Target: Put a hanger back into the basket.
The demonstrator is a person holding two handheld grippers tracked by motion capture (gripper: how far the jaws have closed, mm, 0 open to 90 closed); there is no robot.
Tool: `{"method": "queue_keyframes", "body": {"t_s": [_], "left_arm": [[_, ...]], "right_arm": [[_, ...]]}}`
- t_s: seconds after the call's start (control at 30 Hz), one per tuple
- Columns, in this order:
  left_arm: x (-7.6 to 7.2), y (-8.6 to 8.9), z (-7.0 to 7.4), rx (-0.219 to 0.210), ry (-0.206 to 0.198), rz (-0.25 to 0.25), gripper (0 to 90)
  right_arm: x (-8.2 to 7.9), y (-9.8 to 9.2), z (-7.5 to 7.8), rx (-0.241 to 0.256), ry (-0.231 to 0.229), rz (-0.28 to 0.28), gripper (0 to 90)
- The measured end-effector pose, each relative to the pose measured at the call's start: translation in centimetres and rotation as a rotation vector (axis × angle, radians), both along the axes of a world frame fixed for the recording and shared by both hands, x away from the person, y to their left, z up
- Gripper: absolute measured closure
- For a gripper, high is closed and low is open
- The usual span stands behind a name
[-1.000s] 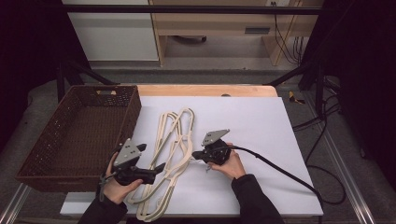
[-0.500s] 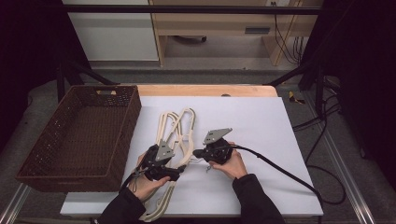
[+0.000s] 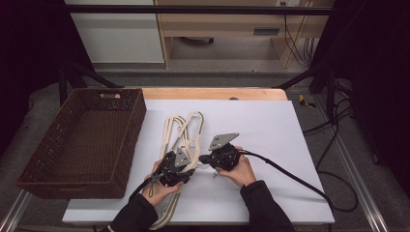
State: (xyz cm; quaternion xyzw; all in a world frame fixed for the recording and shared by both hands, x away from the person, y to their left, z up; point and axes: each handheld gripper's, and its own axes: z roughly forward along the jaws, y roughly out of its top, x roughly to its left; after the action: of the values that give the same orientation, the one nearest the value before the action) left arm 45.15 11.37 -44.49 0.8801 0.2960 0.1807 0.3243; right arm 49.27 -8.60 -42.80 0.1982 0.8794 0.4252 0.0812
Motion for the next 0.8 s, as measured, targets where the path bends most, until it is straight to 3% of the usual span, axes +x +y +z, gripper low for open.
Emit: {"method": "queue_keyframes", "body": {"t_s": [0.3,0.5,0.53,0.6,0.63,0.67,0.7,0.73,0.77,0.8], "left_arm": [[-0.1,-0.6,-0.5,0.039,-0.01,0.008,73.3],[-0.3,-0.6,-0.2,0.064,-0.024,0.007,74.2],[-0.4,-0.6,-0.3,0.068,-0.025,0.011,74.3],[-0.4,-0.6,-0.2,0.072,-0.02,0.01,74.3],[-0.5,-0.6,-0.1,0.075,-0.023,0.01,74.5],[-0.5,-0.5,-0.1,0.072,-0.026,0.012,74.5],[-0.6,-0.4,0.1,0.066,-0.03,0.015,74.7],[-0.6,-0.4,0.1,0.066,-0.03,0.015,74.8],[-0.7,0.0,0.6,0.053,-0.028,0.018,74.9],[-0.7,0.0,0.6,0.053,-0.028,0.018,75.1]], "right_arm": [[-0.1,0.2,0.2,-0.007,-0.004,0.002,88.8],[-0.1,0.2,0.3,0.003,-0.008,0.0,86.8],[-0.3,0.1,0.7,0.029,-0.015,-0.008,78.1],[-0.4,0.0,0.9,0.039,-0.022,-0.012,75.7],[-0.7,-0.6,2.0,0.093,-0.059,-0.019,67.4],[-0.7,-0.6,2.0,0.093,-0.059,-0.019,67.4],[-1.0,-1.2,3.0,0.136,-0.085,-0.05,58.8],[-1.0,-1.2,3.0,0.136,-0.085,-0.05,58.8],[-1.4,-2.0,4.2,0.176,-0.131,-0.086,52.5],[-1.4,-2.0,4.2,0.176,-0.131,-0.086,52.5]]}}
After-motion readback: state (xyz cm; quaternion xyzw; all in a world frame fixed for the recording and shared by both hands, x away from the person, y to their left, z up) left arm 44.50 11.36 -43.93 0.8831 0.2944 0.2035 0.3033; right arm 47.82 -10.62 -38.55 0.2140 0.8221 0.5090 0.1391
